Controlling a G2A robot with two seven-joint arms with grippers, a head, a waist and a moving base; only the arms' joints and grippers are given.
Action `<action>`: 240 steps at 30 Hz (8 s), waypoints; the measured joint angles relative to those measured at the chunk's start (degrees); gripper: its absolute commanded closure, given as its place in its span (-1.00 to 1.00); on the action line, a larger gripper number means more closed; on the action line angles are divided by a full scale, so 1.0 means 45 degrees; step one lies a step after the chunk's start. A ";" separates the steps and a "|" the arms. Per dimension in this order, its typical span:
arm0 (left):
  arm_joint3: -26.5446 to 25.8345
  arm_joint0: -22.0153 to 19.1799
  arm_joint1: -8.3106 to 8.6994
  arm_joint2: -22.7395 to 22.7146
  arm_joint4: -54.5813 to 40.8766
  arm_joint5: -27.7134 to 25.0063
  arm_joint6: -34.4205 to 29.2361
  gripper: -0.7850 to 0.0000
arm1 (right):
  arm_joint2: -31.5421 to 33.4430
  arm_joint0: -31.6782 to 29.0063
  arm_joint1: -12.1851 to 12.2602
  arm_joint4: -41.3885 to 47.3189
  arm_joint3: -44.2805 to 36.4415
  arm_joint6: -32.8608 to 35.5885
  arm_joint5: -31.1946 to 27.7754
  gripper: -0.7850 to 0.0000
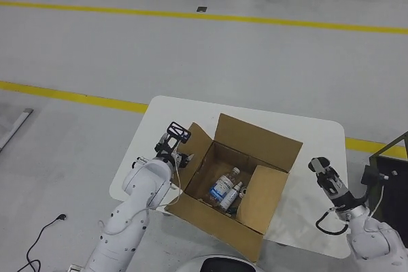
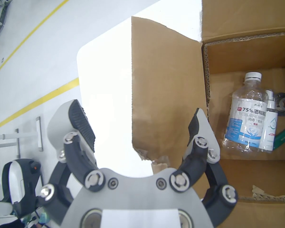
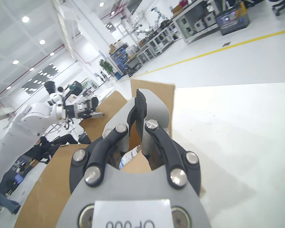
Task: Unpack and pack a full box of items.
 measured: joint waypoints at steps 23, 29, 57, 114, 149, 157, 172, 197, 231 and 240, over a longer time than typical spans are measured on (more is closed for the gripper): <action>-0.2156 0.0639 0.0270 -0.0033 -0.0517 -0.3021 0.0552 -1.00 | -0.4636 0.3441 -0.1106 0.0412 0.4351 0.1605 0.1337 1.00; -0.2156 0.0639 0.0270 -0.0034 -0.0517 -0.3020 0.0551 -1.00 | -0.5726 0.5235 -0.1497 0.0287 0.5595 0.1682 0.1316 1.00; 0.2726 -0.1704 -0.0160 0.0986 -0.9814 -0.4890 -0.2196 -1.00 | -0.3269 0.2341 -0.0959 -0.2344 0.1663 0.0325 0.1505 1.00; 1.2543 -0.5915 -0.2123 0.3708 -2.3117 -0.6551 -0.3893 -1.00 | -0.4919 0.4080 -0.1491 -0.2064 0.4262 0.1265 0.0838 0.80; 1.4737 -0.7667 -0.4487 0.7344 -2.1914 -0.8023 -0.2479 -1.00 | -0.1250 0.2234 -0.0533 0.4819 0.0857 0.7365 0.2621 0.78; 1.5256 -0.7767 -0.4616 0.7316 -2.2011 -0.8222 -0.2573 -1.00 | -0.1671 0.2597 -0.0582 0.5089 0.1457 0.7494 0.2748 1.00; 1.5557 -0.8355 -0.3789 0.6405 -2.1402 -0.9127 -0.1802 -1.00 | -0.0730 0.1345 -0.0555 0.6172 0.1085 0.6036 0.1984 1.00; 1.3080 -0.8016 -0.2509 0.6333 -1.5852 -0.7503 0.0862 -1.00 | 0.0610 -0.1882 -0.0800 -0.3372 -0.3321 -0.1164 0.5407 1.00; 1.0478 -0.6859 -0.2387 0.7515 -1.0481 0.1090 -0.1710 -1.00 | 0.0355 -0.1953 -0.0964 -0.4933 -0.3559 -0.1316 0.6103 1.00; 1.0667 -0.6658 -0.2705 0.8035 -0.9433 0.3034 -0.2939 -1.00 | 0.0202 -0.1966 -0.1041 -0.5539 -0.3516 -0.1424 0.6359 1.00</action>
